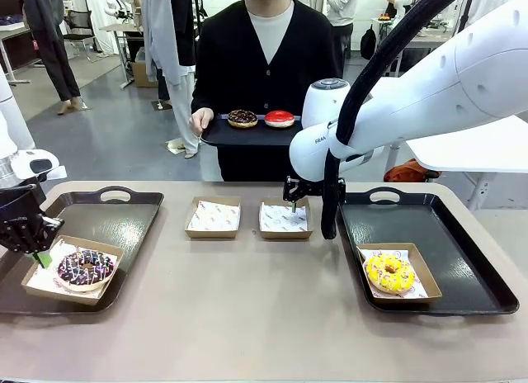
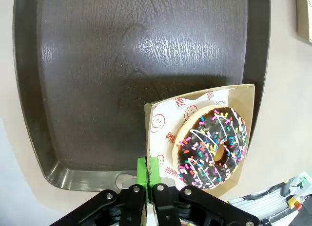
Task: Individually package the donuts and arrange them on the tray.
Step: Place the picked Paper togo box on the Handle tray while simultaneously picking up another Paper togo box from the table with the other hand.
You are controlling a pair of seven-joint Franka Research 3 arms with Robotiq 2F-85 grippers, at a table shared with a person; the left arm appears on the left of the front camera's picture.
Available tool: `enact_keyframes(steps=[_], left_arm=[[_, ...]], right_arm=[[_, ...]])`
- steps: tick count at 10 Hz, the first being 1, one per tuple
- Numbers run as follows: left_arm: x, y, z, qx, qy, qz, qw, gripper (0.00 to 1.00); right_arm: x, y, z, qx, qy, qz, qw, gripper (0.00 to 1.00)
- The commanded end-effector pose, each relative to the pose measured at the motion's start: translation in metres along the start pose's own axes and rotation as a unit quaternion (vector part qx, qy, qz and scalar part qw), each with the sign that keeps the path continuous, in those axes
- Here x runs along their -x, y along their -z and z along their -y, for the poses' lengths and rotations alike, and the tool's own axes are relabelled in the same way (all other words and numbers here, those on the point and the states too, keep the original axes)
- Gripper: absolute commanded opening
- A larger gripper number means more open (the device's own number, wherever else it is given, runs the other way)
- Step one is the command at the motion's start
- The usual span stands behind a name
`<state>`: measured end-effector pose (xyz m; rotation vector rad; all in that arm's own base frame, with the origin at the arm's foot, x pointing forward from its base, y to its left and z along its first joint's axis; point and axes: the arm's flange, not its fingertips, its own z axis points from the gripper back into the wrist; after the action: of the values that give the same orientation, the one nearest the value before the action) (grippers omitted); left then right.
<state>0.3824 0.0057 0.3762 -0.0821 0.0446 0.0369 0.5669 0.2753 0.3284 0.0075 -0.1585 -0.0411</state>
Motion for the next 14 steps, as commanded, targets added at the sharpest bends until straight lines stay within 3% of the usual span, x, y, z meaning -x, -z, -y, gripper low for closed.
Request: enact_keyframes(steps=[1, 8, 9, 10, 11, 12, 14], left_arm=[[-0.007, 0.001, -0.002, 0.002, -0.016, 0.006, 1.0, 0.01], [-0.01, 0.009, 0.011, -0.006, 0.009, 0.001, 1.0, 0.01], [-0.011, 0.01, 0.013, -0.005, 0.009, -0.001, 1.0, 0.27], [-0.01, 0.011, 0.015, -0.005, 0.015, -0.001, 1.0, 0.52], [-0.01, 0.011, 0.016, -0.004, 0.016, 0.0, 1.0, 0.78], [-0.009, 0.011, 0.016, -0.002, 0.018, 0.001, 1.0, 1.0], [-0.007, 0.01, 0.014, 0.004, 0.018, 0.004, 1.0, 1.0]], right_arm=[[-0.003, 0.006, -0.005, 0.011, 0.007, 0.009, 1.0, 1.0], [-0.003, 0.009, -0.004, 0.004, 0.008, 0.003, 1.0, 1.0], [-0.004, 0.009, -0.004, -0.004, 0.009, 0.002, 1.0, 0.75], [-0.004, 0.009, -0.004, -0.004, 0.008, -0.002, 1.0, 0.4], [-0.004, 0.01, -0.003, -0.006, 0.009, -0.003, 1.0, 0.15], [-0.004, 0.01, -0.003, -0.007, 0.009, -0.005, 1.0, 0.0], [-0.004, 0.01, -0.002, -0.005, 0.011, -0.006, 1.0, 0.0]])
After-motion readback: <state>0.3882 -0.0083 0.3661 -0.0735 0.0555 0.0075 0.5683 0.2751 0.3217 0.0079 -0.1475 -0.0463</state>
